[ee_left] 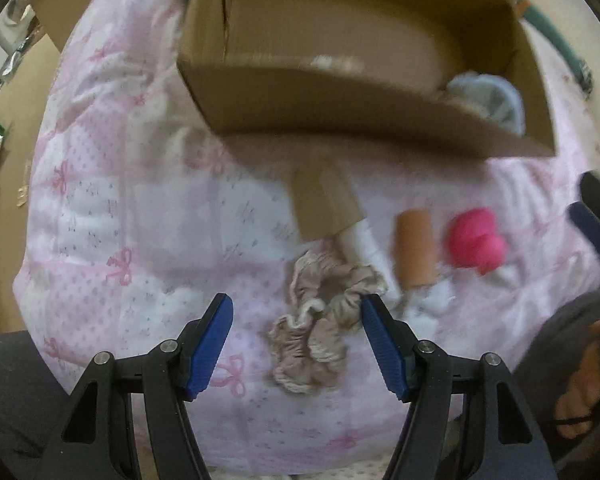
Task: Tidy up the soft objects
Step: 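Lower the left tool and grasp the beige lace scrunchie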
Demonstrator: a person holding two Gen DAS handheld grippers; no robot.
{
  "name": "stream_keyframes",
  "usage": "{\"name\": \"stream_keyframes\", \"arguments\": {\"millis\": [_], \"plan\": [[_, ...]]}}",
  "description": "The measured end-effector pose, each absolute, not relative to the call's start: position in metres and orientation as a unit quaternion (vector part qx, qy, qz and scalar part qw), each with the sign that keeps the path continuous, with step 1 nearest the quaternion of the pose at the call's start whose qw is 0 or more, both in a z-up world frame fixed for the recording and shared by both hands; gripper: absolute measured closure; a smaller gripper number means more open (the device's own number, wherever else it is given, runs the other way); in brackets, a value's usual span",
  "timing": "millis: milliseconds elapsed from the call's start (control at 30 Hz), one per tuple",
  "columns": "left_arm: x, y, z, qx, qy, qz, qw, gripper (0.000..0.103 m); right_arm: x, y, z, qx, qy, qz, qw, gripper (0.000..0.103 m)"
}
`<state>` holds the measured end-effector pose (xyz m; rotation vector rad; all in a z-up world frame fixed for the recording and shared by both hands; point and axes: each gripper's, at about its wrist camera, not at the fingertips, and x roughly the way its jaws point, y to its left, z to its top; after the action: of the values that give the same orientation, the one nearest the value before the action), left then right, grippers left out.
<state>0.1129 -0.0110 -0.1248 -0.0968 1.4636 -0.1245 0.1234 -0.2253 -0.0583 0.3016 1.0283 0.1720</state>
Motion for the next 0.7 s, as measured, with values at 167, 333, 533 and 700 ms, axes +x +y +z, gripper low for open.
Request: {"name": "stream_keyframes", "arguments": {"millis": [167, 333, 533, 700], "plan": [[0.120, 0.002, -0.126, -0.076, 0.657, -0.025, 0.749, 0.039, 0.123, -0.225, -0.058, 0.141, 0.490, 0.082, 0.856, 0.000], [0.121, 0.015, -0.129, -0.098, 0.663, -0.011, 0.742, 0.039, 0.123, -0.224, -0.059, 0.141, 0.491, 0.081, 0.856, 0.000], [0.116, 0.005, -0.142, -0.059, 0.679, -0.025, 0.731, 0.065, 0.122, -0.223, -0.059, 0.140, 0.493, 0.081, 0.855, 0.000], [0.115, 0.006, -0.144, -0.071, 0.687, -0.039, 0.722, 0.091, 0.122, -0.225, -0.063, 0.141, 0.498, 0.076, 0.852, 0.000]]}}
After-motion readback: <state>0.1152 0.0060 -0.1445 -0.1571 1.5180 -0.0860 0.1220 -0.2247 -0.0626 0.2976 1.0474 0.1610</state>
